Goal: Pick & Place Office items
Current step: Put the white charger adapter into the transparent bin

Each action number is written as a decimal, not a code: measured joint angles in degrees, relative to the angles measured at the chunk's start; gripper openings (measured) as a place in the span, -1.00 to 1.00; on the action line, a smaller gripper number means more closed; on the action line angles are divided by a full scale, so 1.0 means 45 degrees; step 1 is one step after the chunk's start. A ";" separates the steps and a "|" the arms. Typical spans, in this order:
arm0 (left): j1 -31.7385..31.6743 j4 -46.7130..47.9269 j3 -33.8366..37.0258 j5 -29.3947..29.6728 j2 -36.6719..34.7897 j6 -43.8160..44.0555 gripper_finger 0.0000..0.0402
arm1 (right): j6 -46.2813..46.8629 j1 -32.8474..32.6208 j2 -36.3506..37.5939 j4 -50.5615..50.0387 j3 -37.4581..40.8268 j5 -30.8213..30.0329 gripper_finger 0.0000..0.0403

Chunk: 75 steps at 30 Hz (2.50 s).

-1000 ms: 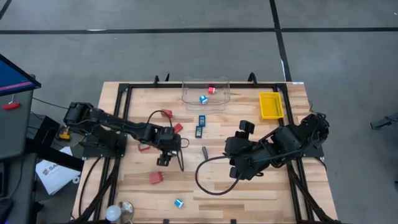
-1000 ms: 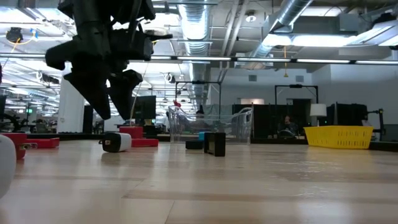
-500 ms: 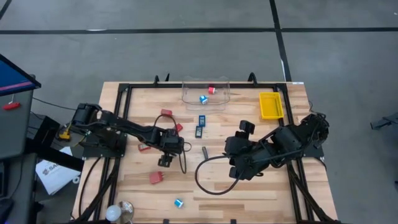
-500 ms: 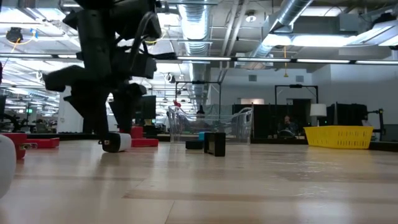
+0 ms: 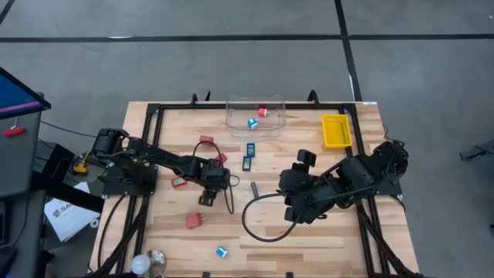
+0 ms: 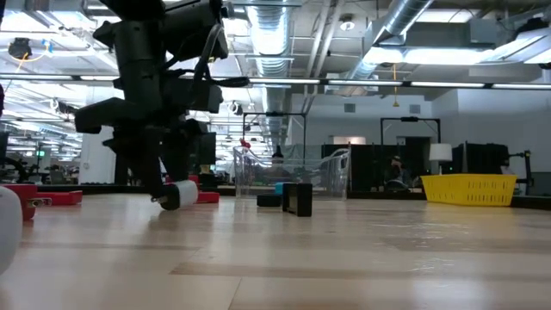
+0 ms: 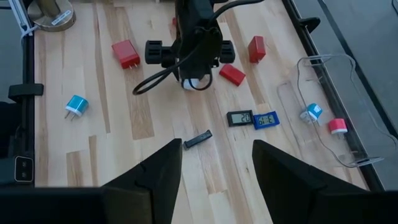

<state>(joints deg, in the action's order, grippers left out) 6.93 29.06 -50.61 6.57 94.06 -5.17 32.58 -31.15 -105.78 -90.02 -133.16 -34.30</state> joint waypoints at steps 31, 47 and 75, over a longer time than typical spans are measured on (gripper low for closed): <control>0.0653 -0.2923 0.0005 0.0081 -0.4820 0.1924 -0.26 | -0.1606 -0.0087 -0.0092 0.0013 0.0057 -0.0540 -0.06; 0.1445 -1.1778 0.3129 0.0116 -0.7241 0.4580 -0.24 | -0.6607 -0.1475 -0.0078 0.3294 0.3314 -0.5336 -0.06; 0.1469 -1.6940 0.3704 -0.1311 -0.6082 0.7335 -0.23 | -1.1754 0.0119 0.0017 0.9915 0.4668 -0.3691 0.24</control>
<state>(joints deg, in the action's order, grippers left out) 13.54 -47.17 -33.94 0.67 66.69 27.84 -20.32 -30.61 -105.70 -45.40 -112.16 -50.92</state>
